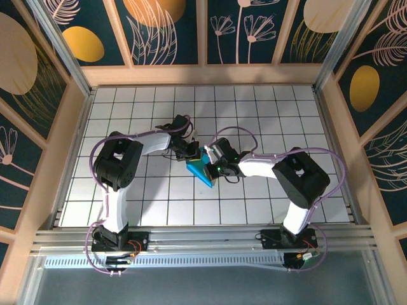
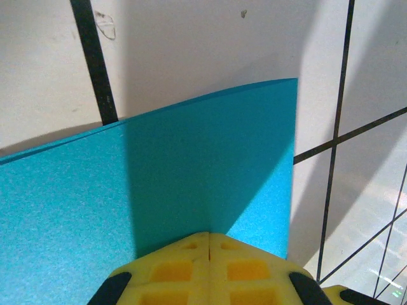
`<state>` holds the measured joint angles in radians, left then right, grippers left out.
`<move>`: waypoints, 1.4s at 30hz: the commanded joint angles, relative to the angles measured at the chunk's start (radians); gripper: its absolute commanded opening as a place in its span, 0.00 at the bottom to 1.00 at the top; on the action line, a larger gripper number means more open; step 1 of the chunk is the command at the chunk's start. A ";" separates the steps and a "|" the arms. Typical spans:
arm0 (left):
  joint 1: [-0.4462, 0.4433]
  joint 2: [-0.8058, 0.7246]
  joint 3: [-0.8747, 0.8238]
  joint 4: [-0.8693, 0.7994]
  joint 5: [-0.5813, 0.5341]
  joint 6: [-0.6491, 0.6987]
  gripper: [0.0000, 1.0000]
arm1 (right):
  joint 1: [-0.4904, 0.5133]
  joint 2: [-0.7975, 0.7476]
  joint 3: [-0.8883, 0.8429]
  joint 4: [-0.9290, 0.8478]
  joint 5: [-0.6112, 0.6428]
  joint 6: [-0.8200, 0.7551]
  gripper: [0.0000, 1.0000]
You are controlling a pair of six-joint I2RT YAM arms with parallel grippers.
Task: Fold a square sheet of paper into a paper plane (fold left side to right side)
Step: Third fold the triangle at the center of the table.
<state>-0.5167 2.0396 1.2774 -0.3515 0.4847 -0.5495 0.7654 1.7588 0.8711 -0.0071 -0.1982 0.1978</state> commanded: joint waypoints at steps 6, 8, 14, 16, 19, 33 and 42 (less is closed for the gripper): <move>-0.011 0.037 -0.007 -0.027 -0.049 0.005 0.01 | -0.007 0.021 -0.001 -0.017 0.028 0.014 0.00; -0.011 0.036 -0.008 -0.027 -0.049 0.005 0.01 | -0.008 0.021 -0.002 -0.015 0.028 0.015 0.00; -0.011 0.029 -0.001 -0.026 -0.044 0.006 0.05 | -0.008 0.034 -0.001 -0.020 0.020 0.010 0.00; -0.011 0.024 0.011 -0.026 -0.042 0.008 0.08 | -0.008 0.039 -0.003 -0.022 0.009 0.007 0.00; -0.009 0.002 0.039 -0.031 -0.060 0.011 0.12 | -0.008 0.046 -0.004 -0.029 -0.001 0.004 0.00; 0.061 -0.290 -0.115 0.068 -0.074 -0.007 0.11 | -0.009 0.050 -0.015 -0.022 -0.017 0.008 0.00; 0.000 -0.413 -0.395 0.305 0.104 -0.141 0.09 | -0.011 0.051 -0.016 -0.022 -0.017 0.011 0.00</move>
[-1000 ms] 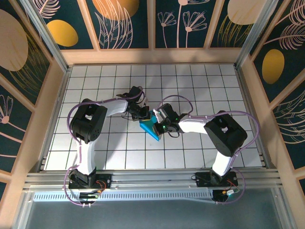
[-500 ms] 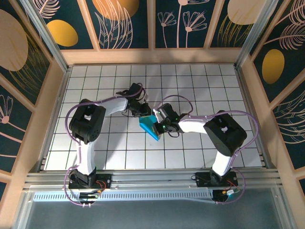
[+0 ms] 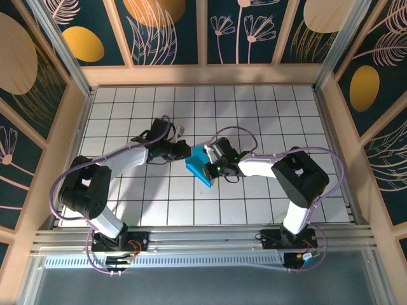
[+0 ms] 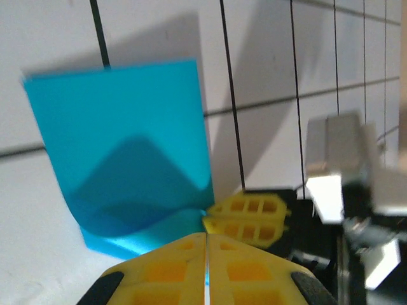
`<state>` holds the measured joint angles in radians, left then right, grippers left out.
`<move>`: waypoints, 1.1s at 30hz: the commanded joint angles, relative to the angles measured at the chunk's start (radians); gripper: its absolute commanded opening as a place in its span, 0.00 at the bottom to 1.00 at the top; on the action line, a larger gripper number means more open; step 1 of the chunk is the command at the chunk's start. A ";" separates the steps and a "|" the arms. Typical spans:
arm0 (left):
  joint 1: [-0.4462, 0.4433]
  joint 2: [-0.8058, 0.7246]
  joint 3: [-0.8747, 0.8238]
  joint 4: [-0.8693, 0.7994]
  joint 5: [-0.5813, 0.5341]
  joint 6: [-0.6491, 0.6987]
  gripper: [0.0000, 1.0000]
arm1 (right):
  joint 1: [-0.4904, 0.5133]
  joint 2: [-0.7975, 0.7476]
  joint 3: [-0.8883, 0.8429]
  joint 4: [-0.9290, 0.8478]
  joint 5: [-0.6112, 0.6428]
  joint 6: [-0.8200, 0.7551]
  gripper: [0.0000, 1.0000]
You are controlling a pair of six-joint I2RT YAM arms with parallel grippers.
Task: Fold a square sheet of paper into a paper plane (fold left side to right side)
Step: Third fold the triangle at the center of the table.
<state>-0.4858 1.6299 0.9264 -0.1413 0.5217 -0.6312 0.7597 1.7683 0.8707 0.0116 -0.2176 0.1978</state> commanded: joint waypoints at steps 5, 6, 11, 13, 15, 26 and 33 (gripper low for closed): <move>-0.055 0.036 -0.099 0.174 0.068 -0.113 0.08 | -0.007 0.039 -0.016 -0.044 0.000 0.011 0.00; -0.058 0.044 -0.098 0.176 0.063 -0.112 0.07 | -0.007 0.039 -0.016 -0.044 0.000 0.011 0.00; -0.065 0.077 -0.098 0.189 0.056 -0.109 0.07 | -0.007 0.040 -0.012 -0.048 0.000 0.009 0.00; -0.066 0.112 -0.096 0.192 0.057 -0.110 0.07 | -0.007 0.042 -0.010 -0.049 -0.002 0.009 0.00; -0.067 0.123 -0.096 0.195 0.055 -0.105 0.06 | -0.007 0.042 -0.010 -0.047 -0.002 0.009 0.00; -0.068 0.164 -0.095 0.192 0.037 -0.100 0.06 | -0.006 0.047 -0.001 -0.059 0.000 0.006 0.00; -0.069 0.183 -0.097 0.193 0.026 -0.098 0.06 | -0.007 0.046 0.004 -0.058 -0.003 0.005 0.00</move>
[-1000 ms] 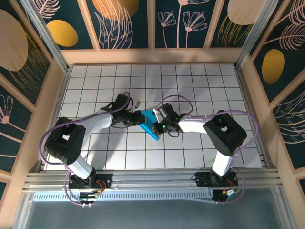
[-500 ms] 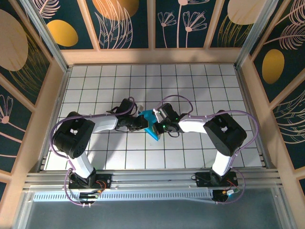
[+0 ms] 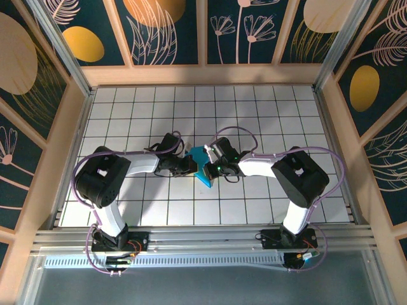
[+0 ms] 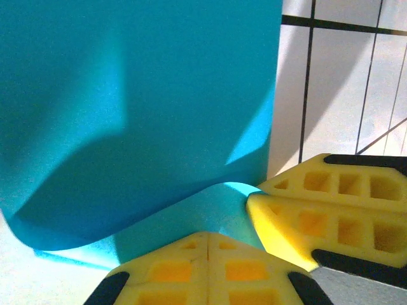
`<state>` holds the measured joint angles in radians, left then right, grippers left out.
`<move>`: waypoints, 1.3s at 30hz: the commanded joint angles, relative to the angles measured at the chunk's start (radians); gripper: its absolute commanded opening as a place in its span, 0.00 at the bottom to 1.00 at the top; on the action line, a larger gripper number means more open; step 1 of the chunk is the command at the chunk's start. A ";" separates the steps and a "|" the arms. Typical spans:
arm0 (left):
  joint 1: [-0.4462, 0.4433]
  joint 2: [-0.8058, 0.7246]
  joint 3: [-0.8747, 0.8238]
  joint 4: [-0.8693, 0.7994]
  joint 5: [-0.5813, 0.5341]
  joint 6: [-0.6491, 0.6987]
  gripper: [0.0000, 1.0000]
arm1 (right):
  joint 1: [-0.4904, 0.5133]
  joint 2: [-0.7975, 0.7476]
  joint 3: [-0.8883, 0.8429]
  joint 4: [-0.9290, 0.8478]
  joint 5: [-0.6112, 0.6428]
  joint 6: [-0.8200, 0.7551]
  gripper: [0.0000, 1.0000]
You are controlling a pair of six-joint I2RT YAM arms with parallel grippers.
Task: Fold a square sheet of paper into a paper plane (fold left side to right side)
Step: Third fold the triangle at the center of the table.
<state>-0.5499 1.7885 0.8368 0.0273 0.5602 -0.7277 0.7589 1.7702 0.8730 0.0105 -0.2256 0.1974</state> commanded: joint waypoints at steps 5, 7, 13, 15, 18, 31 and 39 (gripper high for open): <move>-0.005 0.032 -0.009 0.018 -0.024 -0.002 0.05 | -0.006 0.044 0.004 -0.060 0.008 0.006 0.00; -0.005 0.036 -0.009 0.005 -0.034 -0.001 0.05 | -0.007 0.044 0.006 -0.060 0.009 0.007 0.00; -0.005 0.036 -0.020 -0.050 -0.096 0.002 0.03 | -0.010 0.041 0.022 -0.063 0.008 0.007 0.00; -0.005 0.043 -0.024 -0.050 -0.103 -0.001 0.03 | -0.012 0.039 0.028 -0.064 0.008 0.009 0.00; -0.005 0.051 -0.022 -0.055 -0.115 -0.010 0.02 | -0.019 0.032 0.043 -0.065 0.005 0.017 0.00; -0.005 0.078 -0.015 -0.090 -0.138 -0.019 0.00 | -0.089 -0.109 0.076 -0.105 0.011 0.085 0.36; -0.005 0.072 -0.012 -0.090 -0.140 -0.019 0.00 | -0.109 -0.247 0.016 -0.182 -0.247 0.156 0.16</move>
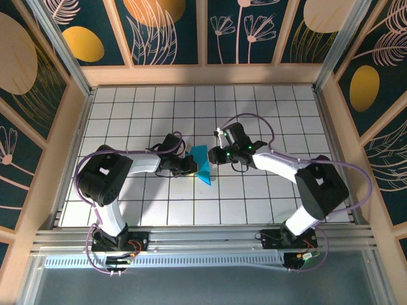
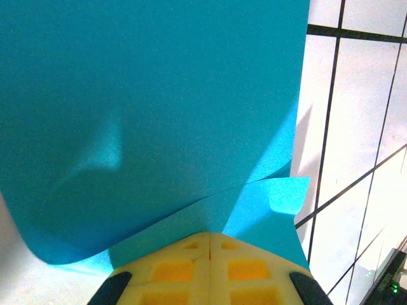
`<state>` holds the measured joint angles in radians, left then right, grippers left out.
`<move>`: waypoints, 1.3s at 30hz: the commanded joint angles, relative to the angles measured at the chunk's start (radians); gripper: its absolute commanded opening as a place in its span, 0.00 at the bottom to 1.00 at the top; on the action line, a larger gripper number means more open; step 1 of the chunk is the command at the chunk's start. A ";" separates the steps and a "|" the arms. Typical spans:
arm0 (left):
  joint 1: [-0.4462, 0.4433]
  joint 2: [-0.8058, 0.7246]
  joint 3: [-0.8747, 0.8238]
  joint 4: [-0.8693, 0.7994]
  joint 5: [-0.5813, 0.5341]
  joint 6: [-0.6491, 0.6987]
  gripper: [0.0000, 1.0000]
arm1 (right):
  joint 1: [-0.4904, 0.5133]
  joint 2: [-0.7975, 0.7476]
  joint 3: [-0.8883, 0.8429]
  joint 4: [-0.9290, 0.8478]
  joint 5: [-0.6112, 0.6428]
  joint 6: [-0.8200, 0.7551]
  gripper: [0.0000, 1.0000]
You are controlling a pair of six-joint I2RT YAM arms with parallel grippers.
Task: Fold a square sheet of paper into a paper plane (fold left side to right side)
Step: Third fold the triangle at the center of the table.
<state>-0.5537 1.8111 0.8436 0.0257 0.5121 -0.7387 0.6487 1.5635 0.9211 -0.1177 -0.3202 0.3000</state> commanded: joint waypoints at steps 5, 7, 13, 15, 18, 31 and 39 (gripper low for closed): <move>-0.002 0.049 -0.017 -0.088 -0.093 -0.007 0.00 | 0.045 -0.030 -0.126 0.037 -0.338 0.180 0.00; -0.002 0.048 -0.016 -0.089 -0.093 -0.006 0.00 | 0.056 -0.010 -0.158 0.092 -0.350 0.219 0.00; -0.002 0.050 -0.012 -0.094 -0.092 -0.002 0.00 | 0.058 0.052 -0.163 0.135 -0.329 0.237 0.00; -0.002 0.050 -0.012 -0.095 -0.092 -0.001 0.00 | 0.057 0.067 -0.159 0.141 -0.327 0.235 0.00; -0.002 0.049 -0.011 -0.095 -0.092 -0.001 0.00 | 0.057 0.089 -0.150 0.143 -0.319 0.234 0.00; -0.002 0.049 -0.003 -0.099 -0.089 0.000 0.00 | 0.057 0.129 -0.155 0.124 -0.281 0.225 0.00; -0.002 0.052 0.003 -0.106 -0.089 0.005 0.00 | 0.049 0.145 -0.163 0.132 -0.284 0.241 0.00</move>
<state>-0.5537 1.8133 0.8555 0.0067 0.5117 -0.7383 0.7029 1.6901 0.7582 0.0036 -0.6182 0.5308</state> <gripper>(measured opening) 0.045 0.051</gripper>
